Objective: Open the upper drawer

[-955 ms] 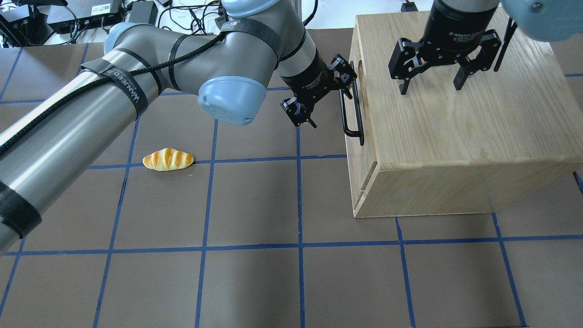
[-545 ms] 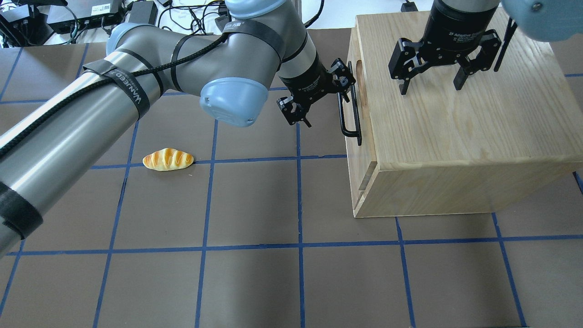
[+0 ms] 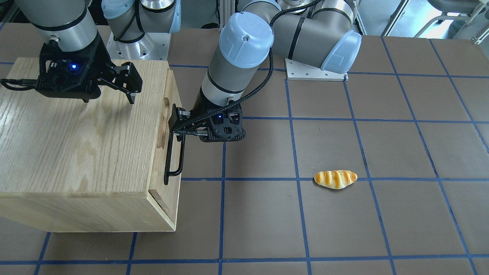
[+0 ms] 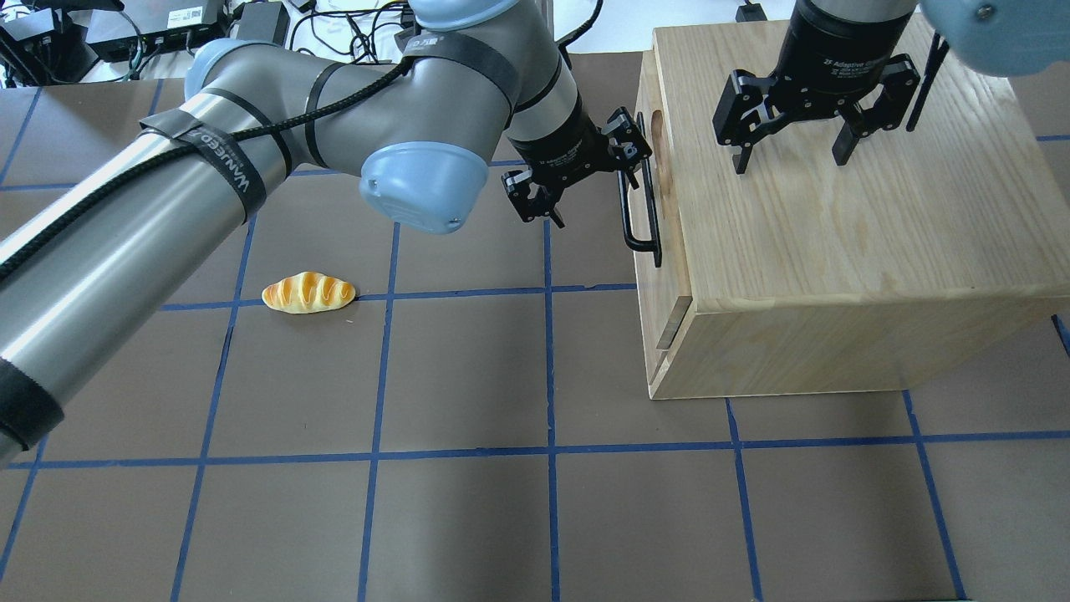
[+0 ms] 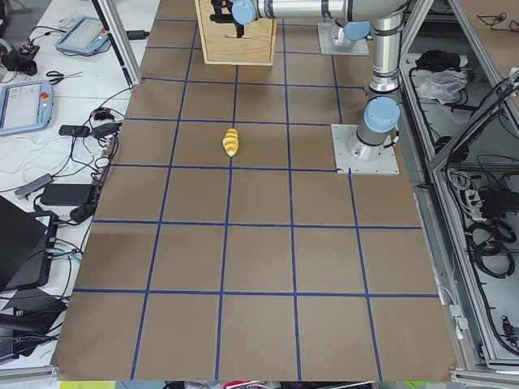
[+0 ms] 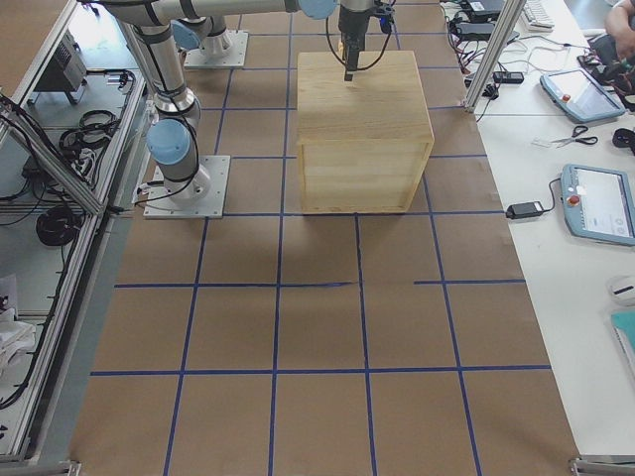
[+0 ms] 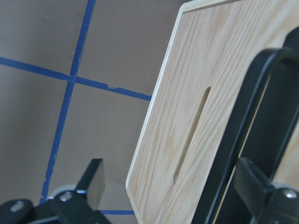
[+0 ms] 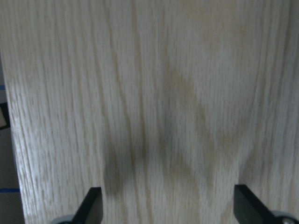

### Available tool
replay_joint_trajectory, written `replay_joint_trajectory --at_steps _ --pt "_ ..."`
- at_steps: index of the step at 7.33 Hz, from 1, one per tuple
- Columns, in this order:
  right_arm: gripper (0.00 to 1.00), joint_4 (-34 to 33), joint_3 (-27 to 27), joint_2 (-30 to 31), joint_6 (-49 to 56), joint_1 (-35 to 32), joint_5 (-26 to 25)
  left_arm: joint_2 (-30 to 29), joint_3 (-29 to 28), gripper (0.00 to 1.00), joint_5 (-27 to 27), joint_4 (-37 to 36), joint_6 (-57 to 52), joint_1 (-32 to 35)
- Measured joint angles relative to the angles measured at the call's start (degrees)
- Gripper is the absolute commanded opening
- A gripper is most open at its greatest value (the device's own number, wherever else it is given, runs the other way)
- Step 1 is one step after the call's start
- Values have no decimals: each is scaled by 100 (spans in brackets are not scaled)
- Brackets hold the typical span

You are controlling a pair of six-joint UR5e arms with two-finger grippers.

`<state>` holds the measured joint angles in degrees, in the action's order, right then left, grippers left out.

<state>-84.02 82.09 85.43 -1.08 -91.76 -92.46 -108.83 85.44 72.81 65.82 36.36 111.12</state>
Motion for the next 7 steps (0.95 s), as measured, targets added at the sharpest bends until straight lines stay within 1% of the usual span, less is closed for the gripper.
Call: replay_joint_trajectory --at_steps 2,7 --pt "100 0 0 0 -1 0 0 43 91 100 51 -38 -138 -16" --pt "100 0 5 0 -6 4 0 -42 52 100 26 -74 -145 -32"
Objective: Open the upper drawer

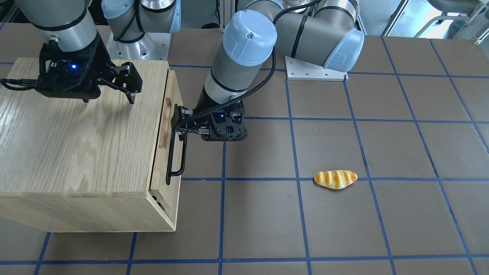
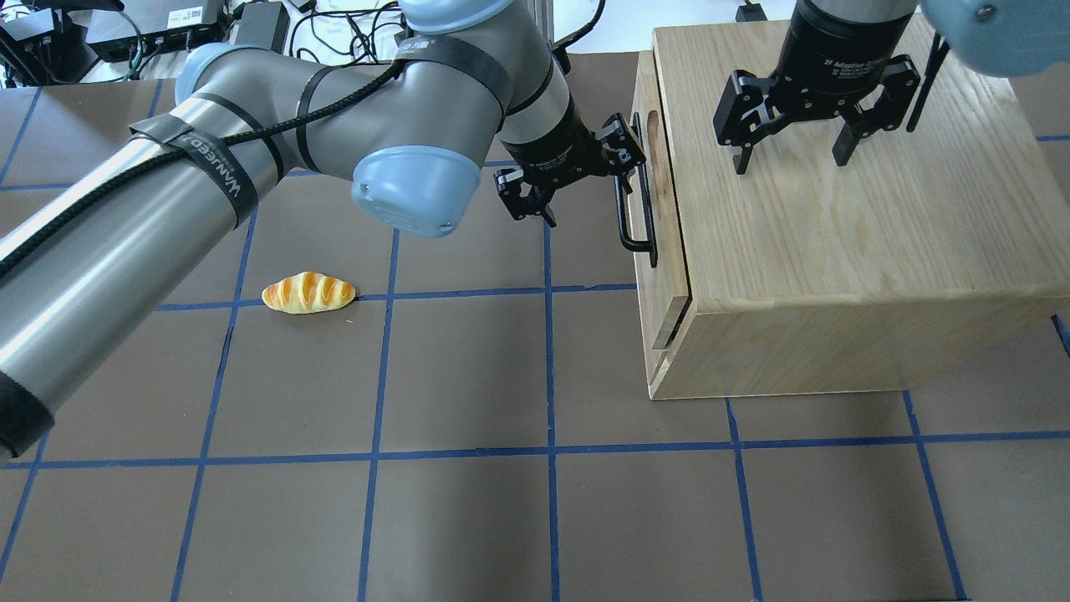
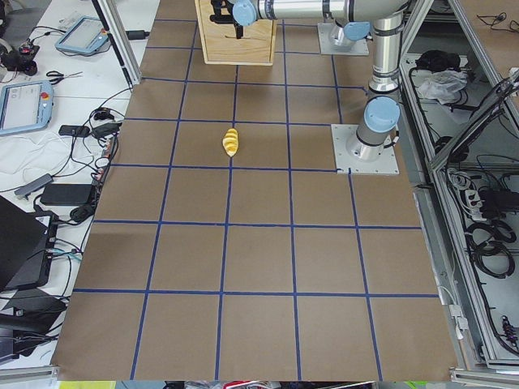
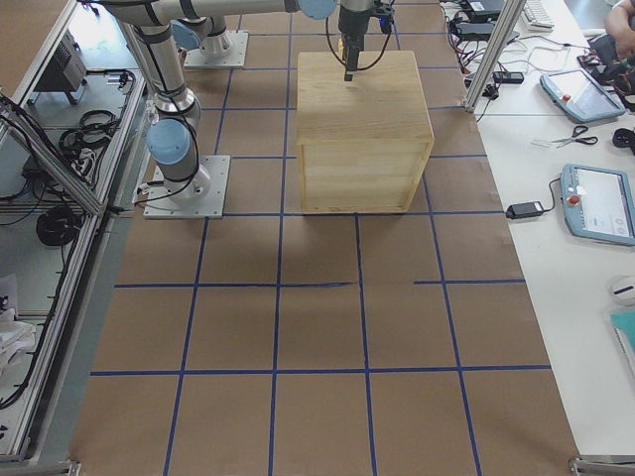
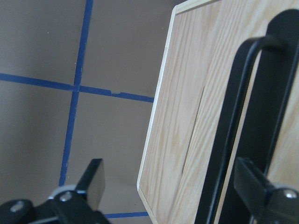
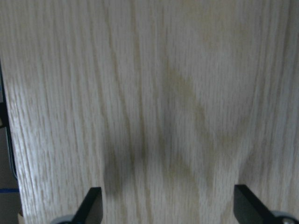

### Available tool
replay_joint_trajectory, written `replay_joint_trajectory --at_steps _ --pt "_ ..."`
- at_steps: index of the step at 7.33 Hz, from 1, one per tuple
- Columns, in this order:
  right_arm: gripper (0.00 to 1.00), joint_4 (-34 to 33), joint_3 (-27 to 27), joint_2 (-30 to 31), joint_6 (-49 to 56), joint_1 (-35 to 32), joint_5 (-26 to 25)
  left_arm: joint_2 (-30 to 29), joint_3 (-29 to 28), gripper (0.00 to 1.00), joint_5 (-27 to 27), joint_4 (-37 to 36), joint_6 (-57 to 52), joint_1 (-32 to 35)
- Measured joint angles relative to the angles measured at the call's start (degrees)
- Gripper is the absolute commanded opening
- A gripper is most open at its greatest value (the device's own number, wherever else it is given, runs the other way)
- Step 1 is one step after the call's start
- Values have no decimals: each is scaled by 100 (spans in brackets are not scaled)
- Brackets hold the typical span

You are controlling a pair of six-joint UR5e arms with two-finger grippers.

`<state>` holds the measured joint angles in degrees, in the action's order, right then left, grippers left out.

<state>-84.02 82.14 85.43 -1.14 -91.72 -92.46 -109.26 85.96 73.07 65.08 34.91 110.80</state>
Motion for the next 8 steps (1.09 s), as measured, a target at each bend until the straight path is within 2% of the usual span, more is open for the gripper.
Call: replay_joint_trajectory --at_steps 3,8 --pt "100 0 -4 0 2 -3 0 -94 53 100 14 -255 -115 3" --pt "100 0 -3 0 0 0 0 94 344 100 48 -283 -848 -42"
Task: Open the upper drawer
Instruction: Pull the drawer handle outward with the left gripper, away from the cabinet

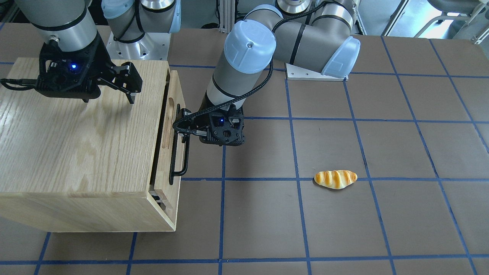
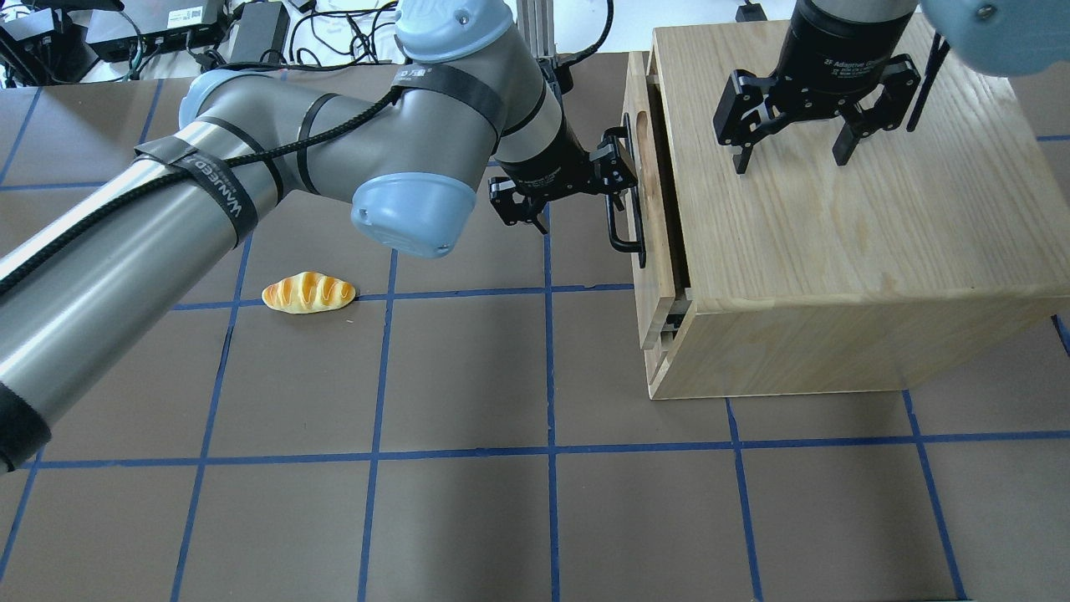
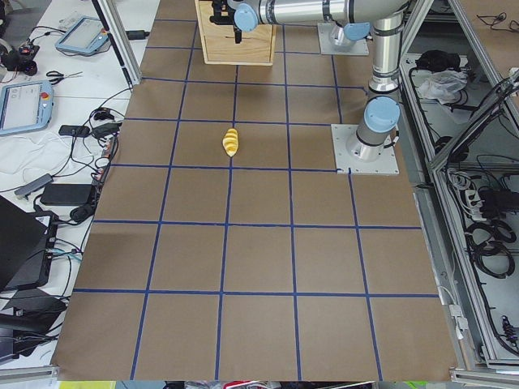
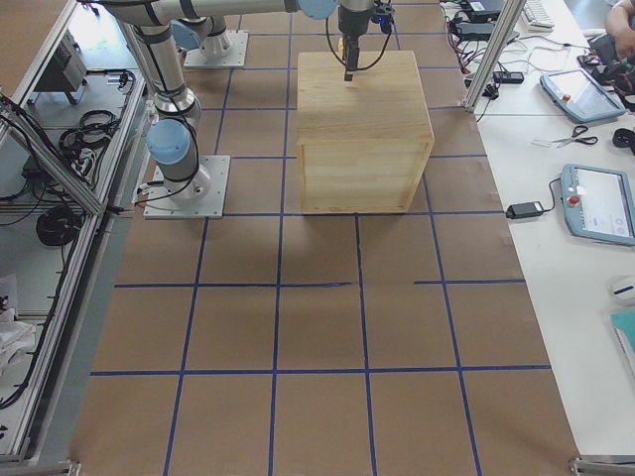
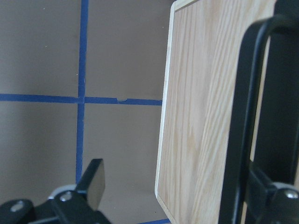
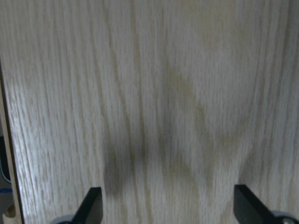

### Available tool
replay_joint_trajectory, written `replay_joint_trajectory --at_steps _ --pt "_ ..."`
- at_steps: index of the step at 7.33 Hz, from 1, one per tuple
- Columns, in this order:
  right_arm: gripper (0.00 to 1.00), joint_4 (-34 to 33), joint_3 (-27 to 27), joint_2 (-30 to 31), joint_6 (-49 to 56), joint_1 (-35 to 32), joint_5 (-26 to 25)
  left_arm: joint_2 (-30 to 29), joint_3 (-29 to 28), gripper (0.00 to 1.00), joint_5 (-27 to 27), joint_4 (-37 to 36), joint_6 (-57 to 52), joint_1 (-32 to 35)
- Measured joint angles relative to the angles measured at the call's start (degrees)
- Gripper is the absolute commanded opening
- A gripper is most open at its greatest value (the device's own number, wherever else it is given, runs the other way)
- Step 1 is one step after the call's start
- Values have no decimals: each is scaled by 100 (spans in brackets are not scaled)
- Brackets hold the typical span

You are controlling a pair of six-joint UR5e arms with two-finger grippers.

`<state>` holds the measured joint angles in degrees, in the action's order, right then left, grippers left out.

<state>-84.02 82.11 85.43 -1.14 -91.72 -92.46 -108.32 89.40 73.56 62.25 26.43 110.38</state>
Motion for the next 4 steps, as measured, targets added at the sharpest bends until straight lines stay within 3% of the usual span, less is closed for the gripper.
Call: replay_joint_trajectory --at_steps 4 --pt "100 0 1 0 4 1 0 247 119 100 -45 51 -355 -292"
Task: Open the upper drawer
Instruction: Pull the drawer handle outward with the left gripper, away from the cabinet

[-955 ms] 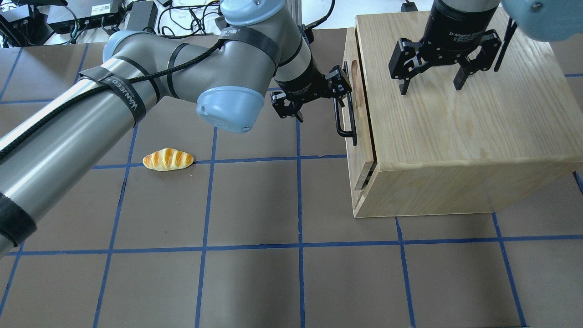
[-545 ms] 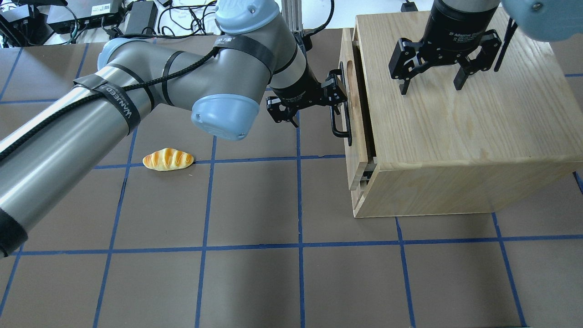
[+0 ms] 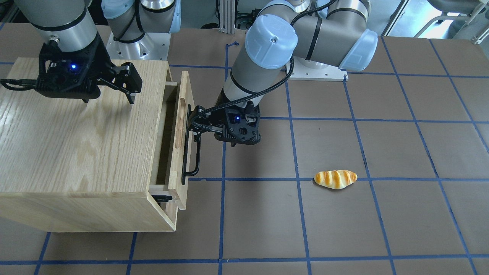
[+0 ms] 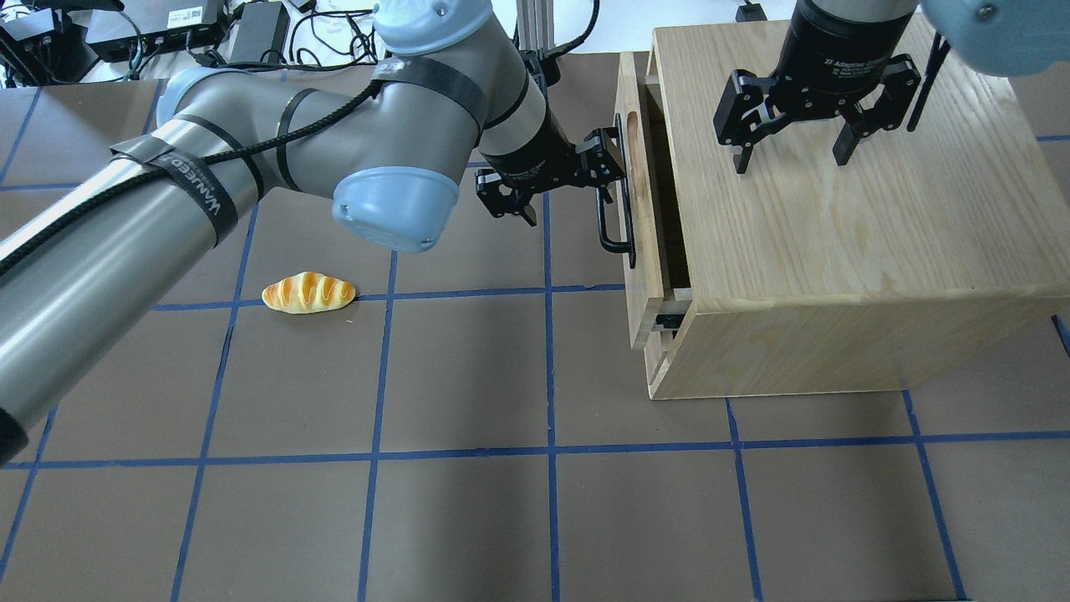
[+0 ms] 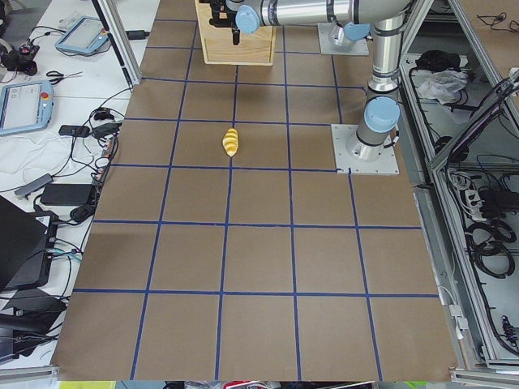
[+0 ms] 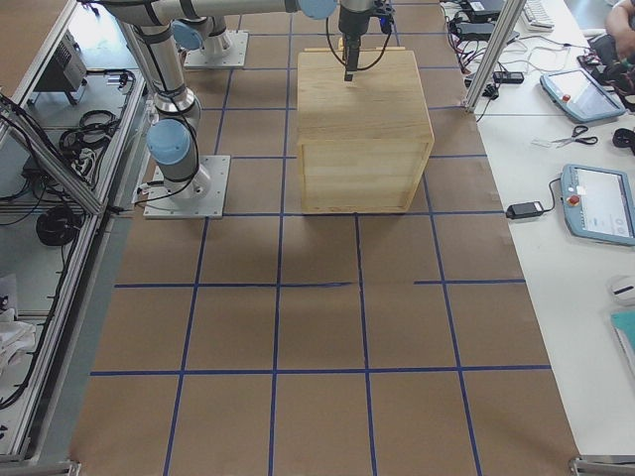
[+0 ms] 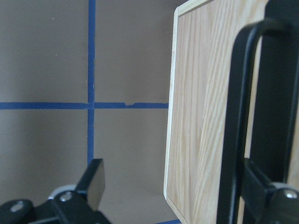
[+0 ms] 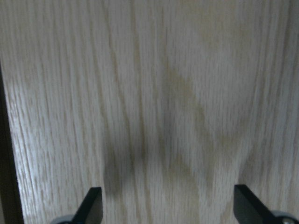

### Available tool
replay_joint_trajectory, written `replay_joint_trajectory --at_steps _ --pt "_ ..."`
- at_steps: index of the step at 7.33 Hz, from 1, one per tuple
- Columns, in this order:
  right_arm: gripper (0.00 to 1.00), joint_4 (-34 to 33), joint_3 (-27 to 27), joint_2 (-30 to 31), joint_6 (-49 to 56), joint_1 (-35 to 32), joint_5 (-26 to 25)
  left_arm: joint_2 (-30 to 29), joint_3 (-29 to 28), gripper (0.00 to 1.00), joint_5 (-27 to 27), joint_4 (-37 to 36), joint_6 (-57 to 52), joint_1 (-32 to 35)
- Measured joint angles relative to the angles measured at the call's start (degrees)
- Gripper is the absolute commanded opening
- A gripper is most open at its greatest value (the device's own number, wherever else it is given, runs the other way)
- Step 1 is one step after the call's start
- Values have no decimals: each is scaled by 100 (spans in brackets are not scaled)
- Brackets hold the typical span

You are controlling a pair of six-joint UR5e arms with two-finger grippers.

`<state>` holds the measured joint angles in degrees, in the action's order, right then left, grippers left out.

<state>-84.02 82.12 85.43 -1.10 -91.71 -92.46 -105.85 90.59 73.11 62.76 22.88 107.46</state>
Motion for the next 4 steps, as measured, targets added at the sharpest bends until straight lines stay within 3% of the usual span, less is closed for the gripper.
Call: replay_joint_trajectory --at_steps 4 --pt "100 0 0 0 -2 -3 0 106 216 100 21 -34 -393 -62"
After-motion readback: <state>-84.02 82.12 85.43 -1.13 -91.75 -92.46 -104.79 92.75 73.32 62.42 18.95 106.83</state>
